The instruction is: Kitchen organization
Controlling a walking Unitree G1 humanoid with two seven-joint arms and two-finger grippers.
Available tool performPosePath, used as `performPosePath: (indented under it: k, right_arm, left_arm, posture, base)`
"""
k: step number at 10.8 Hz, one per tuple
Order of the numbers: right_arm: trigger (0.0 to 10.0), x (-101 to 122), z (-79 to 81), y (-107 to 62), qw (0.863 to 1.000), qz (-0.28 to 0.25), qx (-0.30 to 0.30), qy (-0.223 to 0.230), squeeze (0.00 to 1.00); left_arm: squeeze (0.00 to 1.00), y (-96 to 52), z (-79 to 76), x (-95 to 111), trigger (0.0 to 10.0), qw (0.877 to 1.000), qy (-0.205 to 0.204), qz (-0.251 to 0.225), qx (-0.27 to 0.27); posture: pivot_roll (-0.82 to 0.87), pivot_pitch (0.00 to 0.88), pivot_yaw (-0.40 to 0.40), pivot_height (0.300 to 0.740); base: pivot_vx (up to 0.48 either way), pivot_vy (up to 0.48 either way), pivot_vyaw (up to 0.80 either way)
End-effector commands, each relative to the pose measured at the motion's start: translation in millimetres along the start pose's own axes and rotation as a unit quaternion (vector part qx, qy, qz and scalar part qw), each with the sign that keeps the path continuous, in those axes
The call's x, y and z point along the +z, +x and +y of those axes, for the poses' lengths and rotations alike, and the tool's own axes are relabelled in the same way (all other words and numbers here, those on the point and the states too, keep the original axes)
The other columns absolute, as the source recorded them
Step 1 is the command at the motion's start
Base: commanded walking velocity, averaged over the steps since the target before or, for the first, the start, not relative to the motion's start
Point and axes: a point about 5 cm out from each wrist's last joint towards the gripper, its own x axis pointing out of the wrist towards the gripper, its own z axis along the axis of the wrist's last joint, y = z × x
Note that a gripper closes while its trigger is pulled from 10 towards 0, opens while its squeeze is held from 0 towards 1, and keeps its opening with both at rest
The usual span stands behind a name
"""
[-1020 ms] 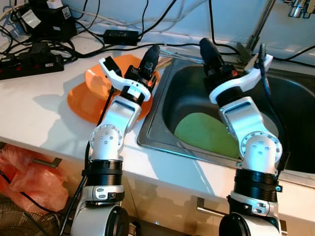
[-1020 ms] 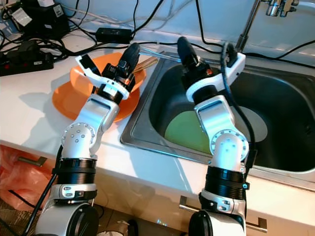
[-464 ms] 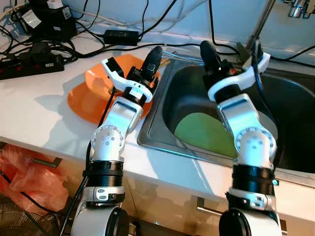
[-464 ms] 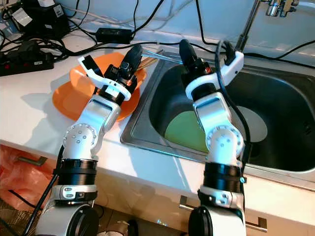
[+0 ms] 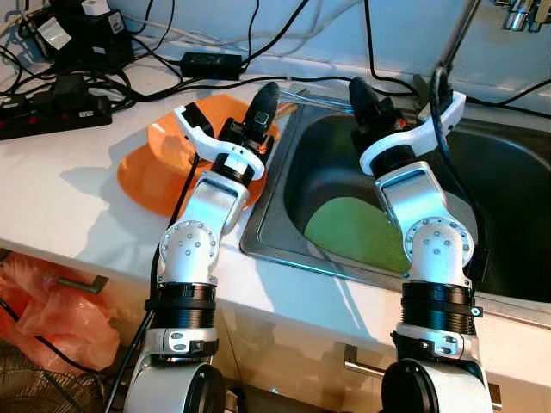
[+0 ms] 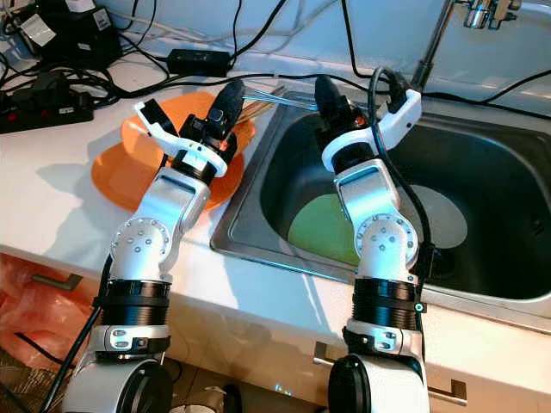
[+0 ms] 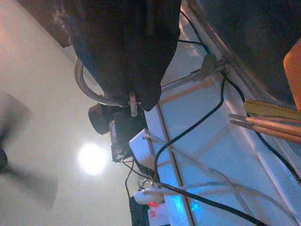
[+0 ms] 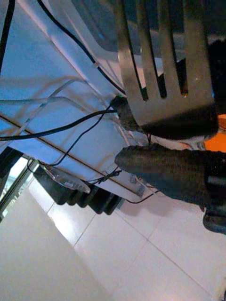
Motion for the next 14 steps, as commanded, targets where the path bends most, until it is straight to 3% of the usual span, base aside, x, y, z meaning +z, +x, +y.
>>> performPosePath:
  k: [1,2,4,5,6,8,11,14]
  right_arm:
    - [0.0,4.7,7.6,3.2,1.0,-0.014,0.012,-0.004,0.0]
    - [0.0,4.5,5.3,2.2,1.0,-0.013,0.008,-0.005,0.0]
    - [0.0,3.9,3.5,1.9,1.0,-0.012,0.005,-0.009,0.0]
    - [0.0,4.5,2.1,2.0,1.0,-0.011,0.004,-0.02,0.0]
    - [0.0,5.3,1.0,2.2,1.0,-0.011,0.003,-0.024,0.0]
    - [0.0,8.3,-0.7,3.3,0.999,-0.015,0.003,-0.03,0.0]
    - [0.0,11.9,-0.7,6.0,0.999,-0.025,0.005,-0.032,0.0]
    - [0.0,28.7,-6.7,12.6,0.997,-0.05,-0.005,-0.053,0.0]
  left_arm:
    - [0.0,-4.2,9.5,-27.8,0.5,0.998,-0.049,0.001,0.029]
    - [0.0,-3.7,10.9,-26.7,10.0,0.999,-0.028,0.006,0.038]
    - [0.0,-1.9,10.0,-27.8,10.0,0.999,-0.013,0.013,0.043]
    - [0.95,-1.1,8.0,-27.8,10.0,0.999,-0.006,0.019,0.043]
    - [1.0,-1.3,5.0,-28.0,10.0,0.999,0.011,0.027,0.035]
    - [1.0,-5.9,-4.4,-28.2,10.0,0.997,0.058,0.053,0.012]
    - [1.0,-5.9,-15.1,-22.5,10.0,0.994,0.096,0.055,-0.001]
    - [1.0,-14.5,-25.0,-9.2,10.0,0.973,0.22,0.072,-0.004]
  posture:
    - [0.03,0.096,0.024,0.74]
    - [0.02,0.096,0.024,0.74]
    - [0.02,0.094,0.025,0.74]
    - [0.02,0.092,0.025,0.74]
    - [0.03,0.091,0.025,0.74]
    - [0.03,0.092,0.027,0.74]
    - [0.04,0.091,0.032,0.74]
    - [0.07,0.094,0.04,0.74]
  base:
    - [0.0,0.0,0.0]
    - [0.0,0.0,0.0]
    - [0.0,0.0,0.0]
    - [0.0,0.0,0.0]
    - [0.0,0.0,0.0]
    - [0.0,0.0,0.0]
    - [0.0,0.0,0.0]
    - [0.0,0.0,0.0]
